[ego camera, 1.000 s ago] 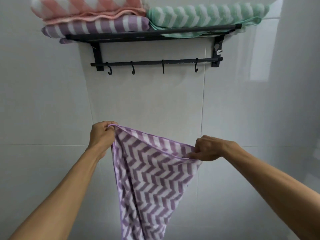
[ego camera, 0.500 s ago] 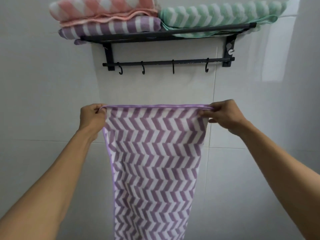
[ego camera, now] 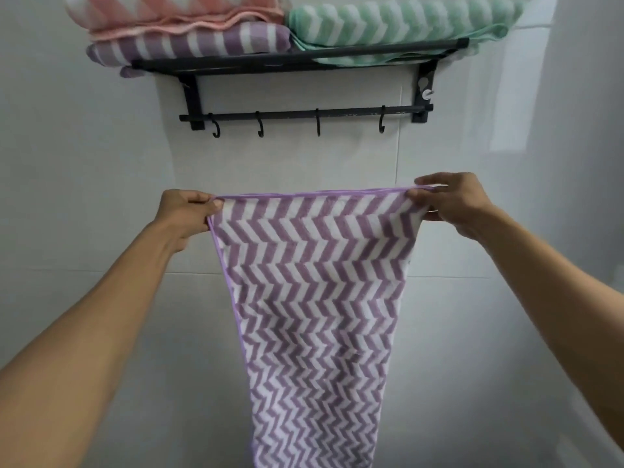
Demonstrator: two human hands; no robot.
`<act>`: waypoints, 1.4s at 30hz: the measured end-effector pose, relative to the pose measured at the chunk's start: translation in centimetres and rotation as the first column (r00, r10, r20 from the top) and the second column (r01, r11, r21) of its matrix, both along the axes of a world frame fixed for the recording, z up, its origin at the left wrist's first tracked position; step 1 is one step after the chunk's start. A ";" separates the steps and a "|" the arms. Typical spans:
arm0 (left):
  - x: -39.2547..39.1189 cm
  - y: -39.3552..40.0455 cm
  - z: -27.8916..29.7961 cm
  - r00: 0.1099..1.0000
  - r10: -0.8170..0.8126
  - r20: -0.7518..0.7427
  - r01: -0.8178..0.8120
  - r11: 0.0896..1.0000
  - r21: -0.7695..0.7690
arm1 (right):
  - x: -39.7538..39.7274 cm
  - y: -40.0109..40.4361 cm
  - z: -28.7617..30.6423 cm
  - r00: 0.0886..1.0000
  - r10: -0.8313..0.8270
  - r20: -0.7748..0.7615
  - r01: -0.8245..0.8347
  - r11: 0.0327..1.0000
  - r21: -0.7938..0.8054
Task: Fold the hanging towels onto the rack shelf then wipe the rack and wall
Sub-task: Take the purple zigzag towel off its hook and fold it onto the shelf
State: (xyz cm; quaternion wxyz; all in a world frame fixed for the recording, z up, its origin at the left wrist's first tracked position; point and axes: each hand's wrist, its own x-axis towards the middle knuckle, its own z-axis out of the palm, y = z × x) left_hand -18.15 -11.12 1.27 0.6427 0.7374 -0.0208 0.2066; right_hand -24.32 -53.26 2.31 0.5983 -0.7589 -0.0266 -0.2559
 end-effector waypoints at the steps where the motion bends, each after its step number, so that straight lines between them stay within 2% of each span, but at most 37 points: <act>1: -0.4 -0.6 -0.1 1.000 -0.022 -0.013 0.022 1.000 -0.010 | -0.3 -0.7 -0.1 1.000 -0.004 -0.019 0.004 1.000 -0.023; 5: -1.6 -2.4 -0.6 0.998 -0.056 -0.037 0.053 0.995 -0.082 | -1.5 -2.2 -0.3 0.998 0.048 -0.037 -0.046 0.998 0.048; 9: -2.4 -4.1 -2.8 0.994 -0.056 -0.090 0.047 0.994 -0.096 | -2.5 -3.5 -1.6 0.989 0.087 -0.121 -0.084 0.996 0.029; 15: -5.1 -6.3 -7.4 0.987 -0.007 -0.162 -0.018 0.989 -0.148 | -2.8 -4.8 -5.4 0.977 0.063 -0.201 -0.040 0.993 0.114; 18: -5.2 -6.3 -6.5 0.991 0.031 -0.132 -0.055 0.983 -0.176 | -2.5 -4.9 -4.5 0.979 0.063 -0.194 -0.037 0.990 0.136; 19: -4.8 -6.1 -5.1 0.996 -0.001 -0.085 -0.018 0.976 -0.218 | -2.2 -5.1 -2.9 0.988 0.070 -0.139 -0.046 0.984 0.170; 21: -4.4 -5.2 -3.0 0.987 -0.159 0.039 0.163 0.948 -0.274 | -2.3 -5.0 0.1 0.984 0.173 -0.031 -0.160 0.956 0.247; 22: -5.1 -5.2 -3.0 0.965 -0.260 0.033 0.261 0.940 -0.222 | -2.8 -4.9 0.3 0.966 0.255 -0.040 -0.239 0.942 0.237; 23: -5.6 -5.4 -4.5 0.938 -0.343 -0.048 0.331 0.930 -0.162 | -3.5 -4.7 -0.7 0.950 0.290 -0.117 -0.268 0.948 0.173; 25: -6.8 -6.0 -11.0 0.863 -0.437 -0.254 0.415 0.899 -0.139 | -4.6 -4.5 -7.2 0.897 0.289 -0.334 -0.284 0.957 0.066; 27: -8.3 -6.6 -17.1 0.821 -0.408 -0.400 0.348 0.912 -0.216 | -5.5 -4.4 -15.6 0.810 0.280 -0.514 -0.272 0.958 0.093; 30: -8.9 -4.5 -21.8 0.831 -0.193 -0.521 0.126 0.979 -0.160 | -8.1 -3.9 -22.8 0.689 0.300 -0.660 -0.224 0.954 0.200; 33: -8.6 -2.4 -21.6 0.801 -0.130 -0.585 0.063 0.989 -0.133 | -8.4 -2.3 -22.4 0.687 0.262 -0.678 -0.163 0.965 0.207; 36: -6.8 -1.9 -16.8 0.856 -0.168 -0.488 0.062 0.972 -0.225 | -6.1 -0.1 -17.1 0.768 0.238 -0.595 -0.076 0.956 0.283; 38: -6.0 -0.8 -13.0 0.895 -0.297 -0.331 0.145 0.899 -0.414 | -5.0 1.2 -13.2 0.836 0.323 -0.444 -0.113 0.893 0.435; 39: -6.2 0.0 -12.0 0.869 -0.427 -0.249 0.270 0.832 -0.485 | -5.1 1.9 -12.0 0.834 0.396 -0.384 -0.174 0.849 0.499; 40: -6.8 0.7 -11.8 0.812 -0.540 -0.221 0.386 0.782 -0.489 | -5.5 2.5 -11.7 0.803 0.464 -0.374 -0.235 0.824 0.515; 42: -8.8 2.2 -14.6 0.711 -0.618 -0.334 0.492 0.777 -0.392 | -7.1 3.5 -13.9 0.715 0.516 -0.471 -0.306 0.837 0.453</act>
